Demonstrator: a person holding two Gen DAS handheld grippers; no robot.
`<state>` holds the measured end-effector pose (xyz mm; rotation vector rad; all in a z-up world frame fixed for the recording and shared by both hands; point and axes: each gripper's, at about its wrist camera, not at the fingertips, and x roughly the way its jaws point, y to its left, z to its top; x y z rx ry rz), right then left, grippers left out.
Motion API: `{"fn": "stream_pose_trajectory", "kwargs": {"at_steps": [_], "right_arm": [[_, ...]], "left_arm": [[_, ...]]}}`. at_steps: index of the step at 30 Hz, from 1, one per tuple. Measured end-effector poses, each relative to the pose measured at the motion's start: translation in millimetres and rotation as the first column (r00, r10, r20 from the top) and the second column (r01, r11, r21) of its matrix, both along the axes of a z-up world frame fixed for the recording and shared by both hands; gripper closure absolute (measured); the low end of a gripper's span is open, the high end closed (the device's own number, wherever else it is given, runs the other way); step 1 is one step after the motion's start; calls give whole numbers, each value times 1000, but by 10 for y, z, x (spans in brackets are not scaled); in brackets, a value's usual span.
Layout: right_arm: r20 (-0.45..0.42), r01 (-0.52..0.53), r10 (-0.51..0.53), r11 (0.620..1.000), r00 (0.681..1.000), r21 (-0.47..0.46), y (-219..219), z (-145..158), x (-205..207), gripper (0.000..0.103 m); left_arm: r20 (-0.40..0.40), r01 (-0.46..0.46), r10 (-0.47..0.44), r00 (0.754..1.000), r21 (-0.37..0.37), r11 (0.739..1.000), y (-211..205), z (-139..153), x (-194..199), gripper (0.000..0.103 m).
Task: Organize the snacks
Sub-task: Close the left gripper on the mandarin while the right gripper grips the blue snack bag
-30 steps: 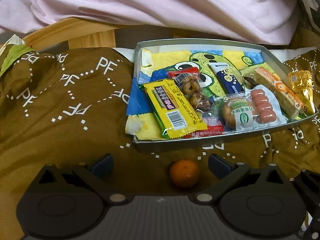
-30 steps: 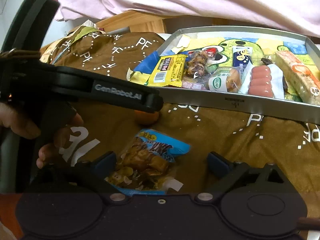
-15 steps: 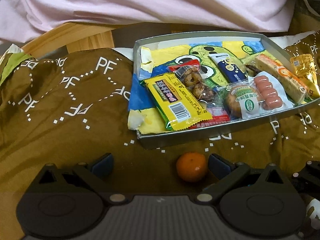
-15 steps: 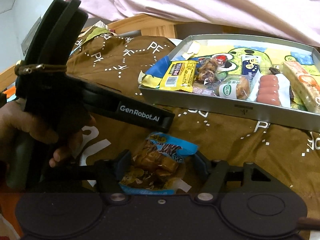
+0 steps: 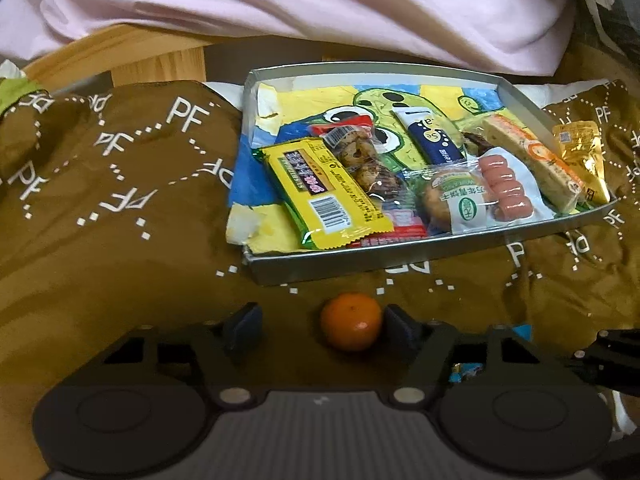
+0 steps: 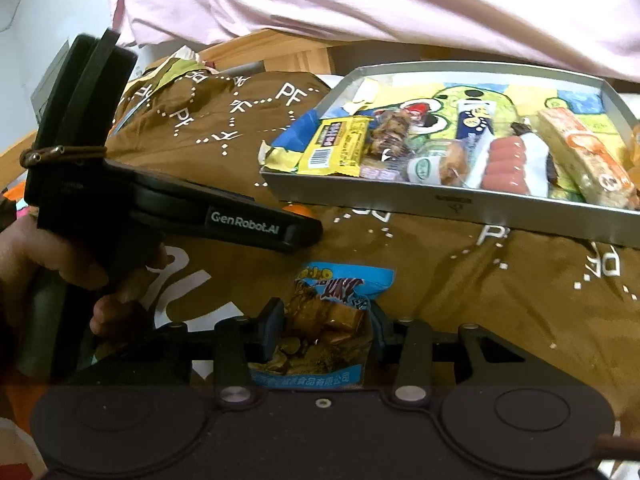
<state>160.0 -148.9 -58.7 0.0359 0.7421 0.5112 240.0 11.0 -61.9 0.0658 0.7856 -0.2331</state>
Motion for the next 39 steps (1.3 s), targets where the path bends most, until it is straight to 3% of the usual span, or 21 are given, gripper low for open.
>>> {"fn": "stream_pose_trajectory", "kwargs": {"at_steps": [4,6,9,19,28,34,39], "right_arm": [[-15,3,-2,1000,1000,14,-8,-40,20,57],[-19,4,-4,1000,1000,19,-7,-43,20,57],[-17,5,-4,1000,1000,21,-11,-34,10,58],[-17,5,-4,999,1000,46,-210,60,-171,60],[-5,59,-59,994,998,92,-626,208,-409,60],[0,108,-108,986,994,129,-948,276,-556,60],[9,131,-134,981,991,143,-1171,318,-676,60]], "left_arm": [[-19,29,-29,999,6,1000,-54,-27,9,41],[-22,44,-44,999,19,999,-89,-36,3,48],[-31,49,-48,998,16,999,-115,-16,-10,66],[-44,22,-22,999,9,1000,-133,113,-274,68],[-13,34,-33,999,6,999,-404,297,-744,68],[53,19,-18,998,-8,1000,-562,362,-1075,68],[65,1,3,998,-64,998,-640,378,-1232,68]]}}
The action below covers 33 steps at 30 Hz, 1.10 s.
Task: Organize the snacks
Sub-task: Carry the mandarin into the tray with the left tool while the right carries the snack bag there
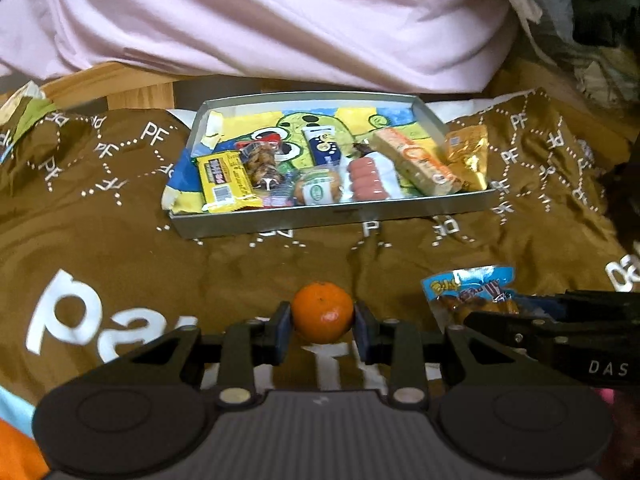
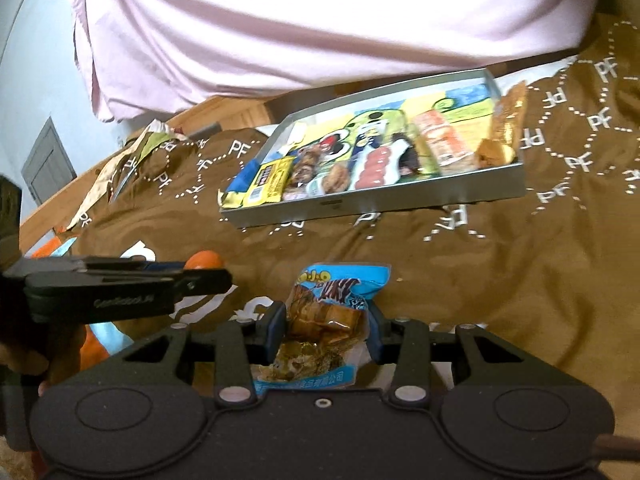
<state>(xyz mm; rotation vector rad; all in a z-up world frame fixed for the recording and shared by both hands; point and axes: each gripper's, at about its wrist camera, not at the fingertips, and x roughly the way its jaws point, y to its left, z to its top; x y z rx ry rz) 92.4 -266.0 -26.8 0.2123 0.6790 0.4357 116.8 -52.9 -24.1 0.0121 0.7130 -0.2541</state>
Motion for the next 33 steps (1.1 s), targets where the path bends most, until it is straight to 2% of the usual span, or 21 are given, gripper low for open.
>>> {"fn": "stream_pose_trajectory", "kwargs": {"at_steps": [3,6,11,15,25,33], "right_arm": [[16,10,-10,1000,1000,1,-94,33,-62,60],[26,16,-16,1000,1000,8,-169,62,-104,60],[60,12,-13,1000,998,12,-202,171,-97,60],[90,14,-16,1000,996,20,-229,308,-23,61],[151,23,-20,1000,988,-14,-350,561,309,61],[209,11,5,997,978,-76,-407,700,798,61]], "left_arm": [[9,-4,4,1000,-13,1000,-53,24,-48,68],[11,-3,3,1000,8,1000,-126,76,-45,68],[43,-1,0,999,19,1000,-249,235,17,68],[84,4,-4,996,0,1000,-345,368,130,68],[153,21,-14,988,-46,999,-562,581,584,68],[175,14,-1,984,-73,997,-570,619,1236,68]]}}
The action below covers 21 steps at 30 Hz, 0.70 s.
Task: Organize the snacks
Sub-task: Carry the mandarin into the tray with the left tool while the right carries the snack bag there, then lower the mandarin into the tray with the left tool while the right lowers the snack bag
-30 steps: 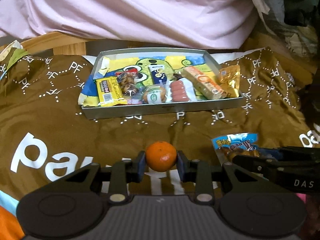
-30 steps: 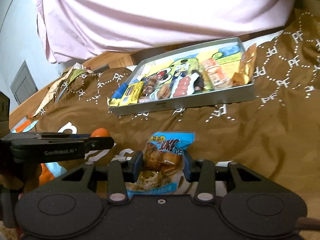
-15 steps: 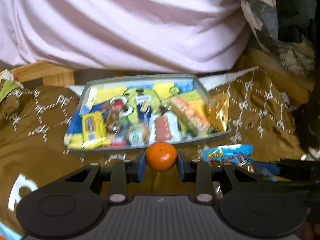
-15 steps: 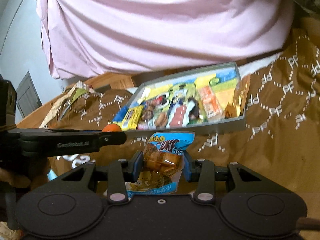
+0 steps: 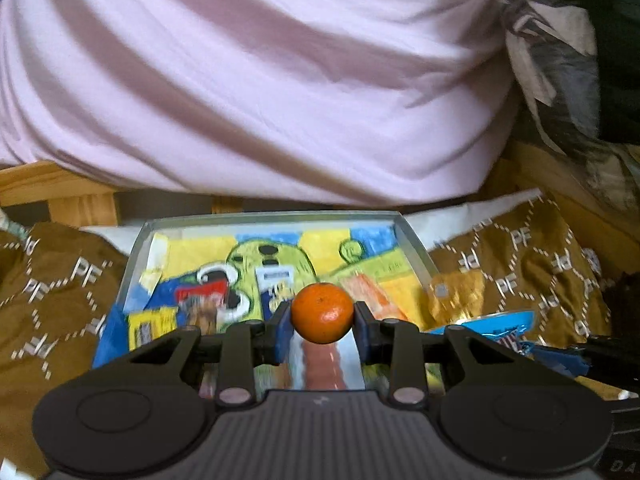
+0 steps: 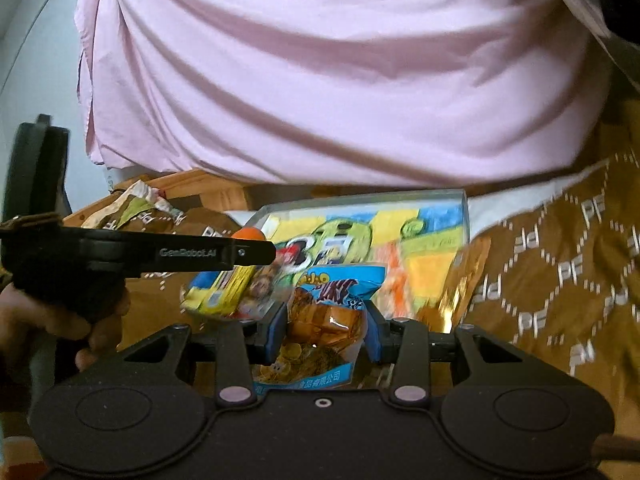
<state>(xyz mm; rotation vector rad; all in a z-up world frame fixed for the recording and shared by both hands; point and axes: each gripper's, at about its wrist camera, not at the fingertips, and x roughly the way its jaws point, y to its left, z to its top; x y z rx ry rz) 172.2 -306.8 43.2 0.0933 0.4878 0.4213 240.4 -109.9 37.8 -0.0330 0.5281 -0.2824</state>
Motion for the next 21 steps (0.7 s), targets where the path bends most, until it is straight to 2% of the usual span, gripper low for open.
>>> {"fn": "stream_pose_trajectory", "kwargs": {"at_steps": [9,12,16,18,21], "right_arm": [[46,2,1,997,999,-79,181,-40,838,62],[57,14,-8,995,998,-97,282,-94,1018,62],[49,16,-10,992,999,-128,434,-197,1194,63],[36,12,-7,989,999,-149,503,-262,1240,81],[10,9,-7,985,1000,-175,570,-374,1301,80]], "left_arm": [[-5,-31,31,1000,22,999,204,-196,615,68],[-9,-41,42,999,39,998,299,-308,754,68],[-44,-56,57,997,24,998,401,-429,899,68],[-61,-56,57,997,20,998,427,-482,930,68],[-80,-56,58,995,20,998,438,-560,940,68]]}}
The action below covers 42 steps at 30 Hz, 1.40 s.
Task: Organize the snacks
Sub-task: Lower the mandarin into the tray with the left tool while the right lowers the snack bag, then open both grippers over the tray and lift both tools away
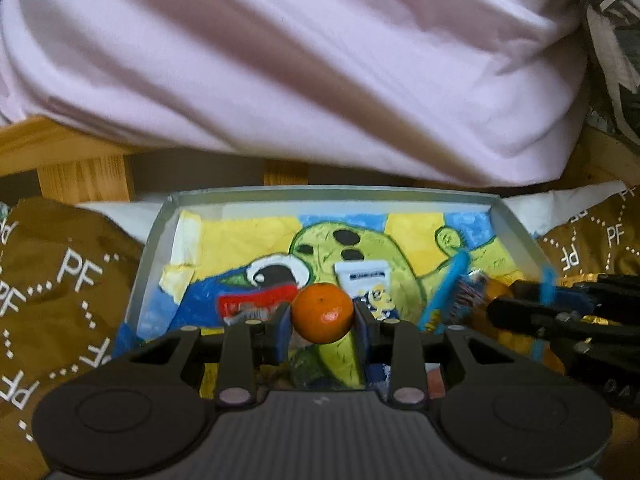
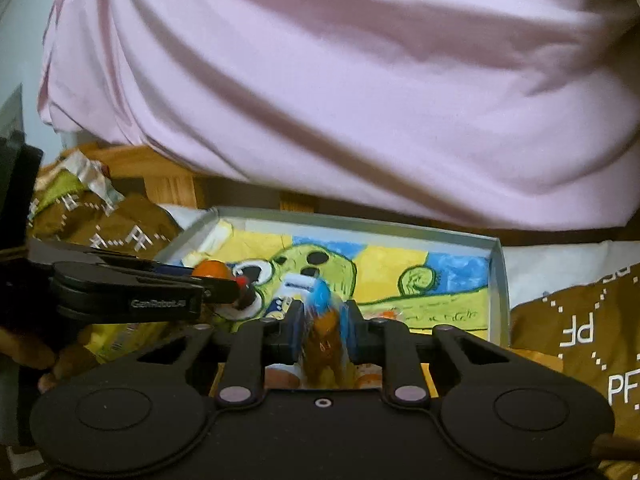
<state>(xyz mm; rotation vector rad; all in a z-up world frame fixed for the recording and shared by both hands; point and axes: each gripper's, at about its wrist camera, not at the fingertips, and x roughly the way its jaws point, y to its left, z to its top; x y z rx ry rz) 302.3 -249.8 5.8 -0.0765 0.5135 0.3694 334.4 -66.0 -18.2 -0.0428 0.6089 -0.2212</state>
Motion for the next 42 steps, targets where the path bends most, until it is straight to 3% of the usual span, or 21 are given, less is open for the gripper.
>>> {"fn": "stream_pose_trajectory", "kwargs": {"at_steps": [7,13,18,21,23,25,32,42], "right_arm": [[-21,24,-25,999,999,-27,52,-125,31,80],[-12,36,-36,999,999,-20,28,-123,-15,72],[11,52,-52,999,999,-11,-18,-97,-72,47],[20,68,-68,998,997,4,-63,-59,-97,43],[36,80,-80,997,996,15,-98,-21,-131,37],[54,91,-92,995,994,32,-141,31,-172,30],[89,107,-115,990,989,93,-256,218,-308,17],[114,141,-158,980,981,141,-367,426,-496,2]], "left_arm": [[-24,9,-9,1000,-4,1000,-18,-109,-7,67],[-53,3,-4,999,-10,1000,-35,-119,-20,66],[-21,-28,27,999,-19,999,-14,-55,-97,44],[-4,-43,43,999,-25,999,-10,21,-150,37],[16,-61,61,998,-31,998,0,79,-202,25],[48,-82,84,995,-33,996,14,143,-263,18],[103,-116,120,987,-39,992,22,361,-445,2],[161,-149,149,976,-17,989,-17,579,-684,1]]}}
